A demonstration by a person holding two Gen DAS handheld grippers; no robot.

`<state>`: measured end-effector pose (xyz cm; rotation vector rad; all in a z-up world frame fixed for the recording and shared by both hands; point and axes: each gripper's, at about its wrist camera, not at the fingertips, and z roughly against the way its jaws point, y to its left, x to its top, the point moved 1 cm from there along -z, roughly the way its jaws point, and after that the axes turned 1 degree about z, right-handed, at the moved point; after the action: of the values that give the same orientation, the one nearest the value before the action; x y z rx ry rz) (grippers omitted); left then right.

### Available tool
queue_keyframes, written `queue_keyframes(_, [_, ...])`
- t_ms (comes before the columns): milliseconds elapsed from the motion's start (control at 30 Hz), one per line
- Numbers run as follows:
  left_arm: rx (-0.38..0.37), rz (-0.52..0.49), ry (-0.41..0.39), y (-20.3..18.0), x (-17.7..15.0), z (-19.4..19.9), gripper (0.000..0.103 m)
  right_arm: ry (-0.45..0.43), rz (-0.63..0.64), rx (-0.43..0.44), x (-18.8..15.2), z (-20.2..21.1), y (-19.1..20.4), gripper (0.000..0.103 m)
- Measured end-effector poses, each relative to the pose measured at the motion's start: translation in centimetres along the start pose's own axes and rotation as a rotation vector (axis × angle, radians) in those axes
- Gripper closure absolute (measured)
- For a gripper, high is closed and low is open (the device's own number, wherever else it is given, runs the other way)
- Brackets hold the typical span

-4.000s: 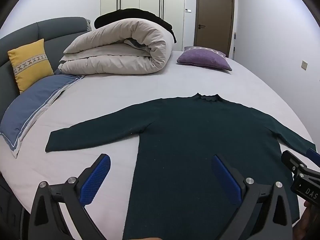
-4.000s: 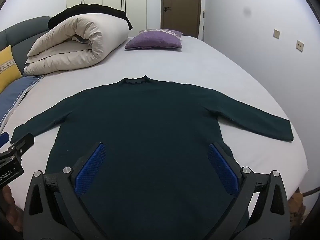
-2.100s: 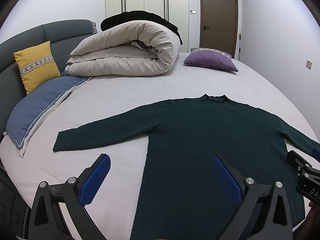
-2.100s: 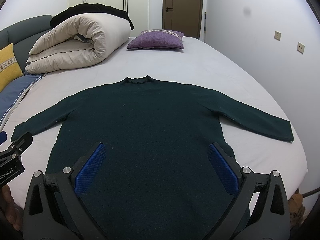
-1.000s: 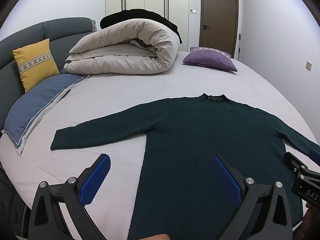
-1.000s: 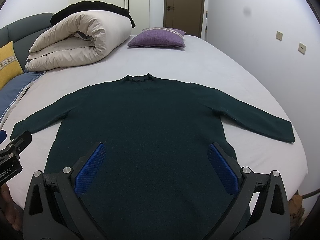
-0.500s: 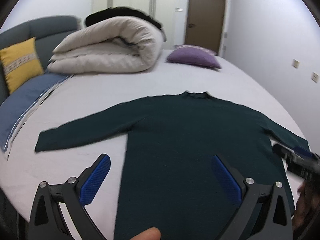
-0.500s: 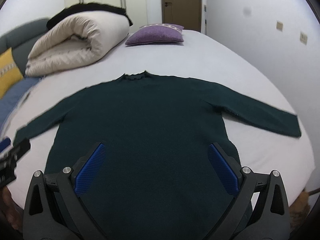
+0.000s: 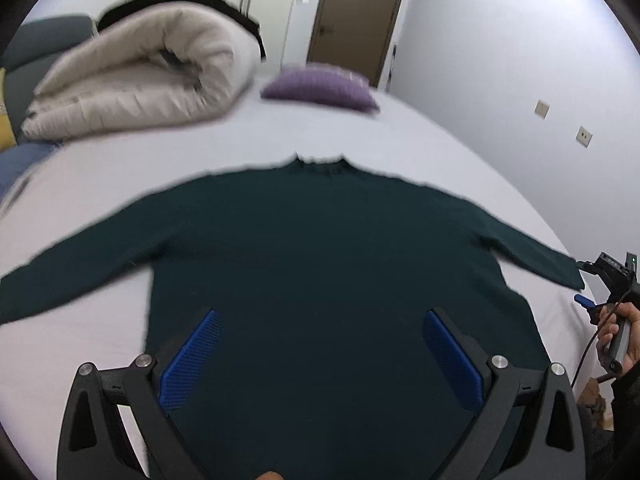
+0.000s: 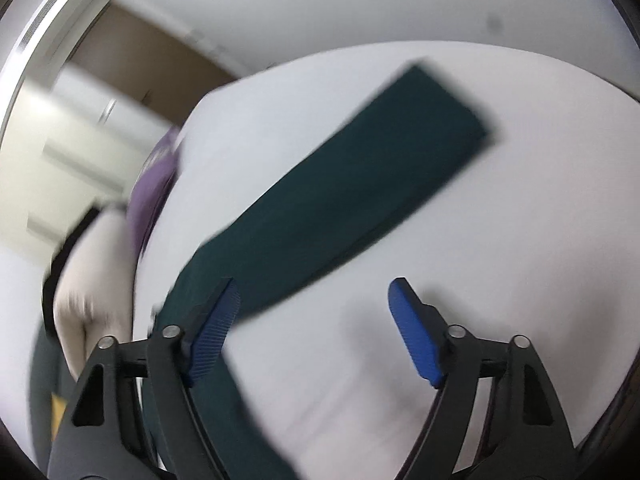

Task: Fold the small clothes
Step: 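Grasp the sweater sleeve cuff with the right gripper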

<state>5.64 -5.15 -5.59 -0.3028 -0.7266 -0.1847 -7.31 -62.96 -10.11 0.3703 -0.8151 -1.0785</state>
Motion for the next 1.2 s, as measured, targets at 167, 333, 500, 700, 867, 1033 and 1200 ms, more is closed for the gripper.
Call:
queue_keyframes(167, [-0.029, 0.094, 0.053, 0.3, 0.5, -3.4, 0.000, -0.008, -0.127, 0.042, 3.6, -1.9, -4.8, 0.051])
queue_keyframes(333, [-0.141, 0.191, 0.093, 1.3, 0.0, -5.4, 0.001, -0.030, -0.129, 0.086, 6.2, -4.7, -6.2, 0.075])
queue_keyframes(500, [-0.202, 0.229, 0.105, 2.3, 0.1, -6.5, 0.011, -0.027, -0.094, 0.051, 10.4, -7.2, -5.9, 0.095])
queue_keyframes(700, [-0.259, 0.277, 0.094, 3.8, 0.9, -7.3, 0.011, -0.034, 0.217, 0.045, 9.9, -7.8, 7.4, 0.096])
queue_keyframes(867, [-0.299, 0.334, 0.067, 5.7, 1.4, -6.7, 0.011, 0.055, 0.635, 0.144, 2.4, -10.7, 23.2, 0.097])
queue_keyframes(1033, [-0.312, 0.386, 0.046, 7.8, 1.4, -6.4, 0.011, 0.215, 0.933, 0.207, -11.3, -16.6, 32.7, 0.096])
queue_keyframes(1200, [-0.332, 0.401, 0.058, 8.3, 1.8, -7.7, 0.011, 0.399, 1.041, 0.213, -22.4, -21.9, 31.5, 0.081])
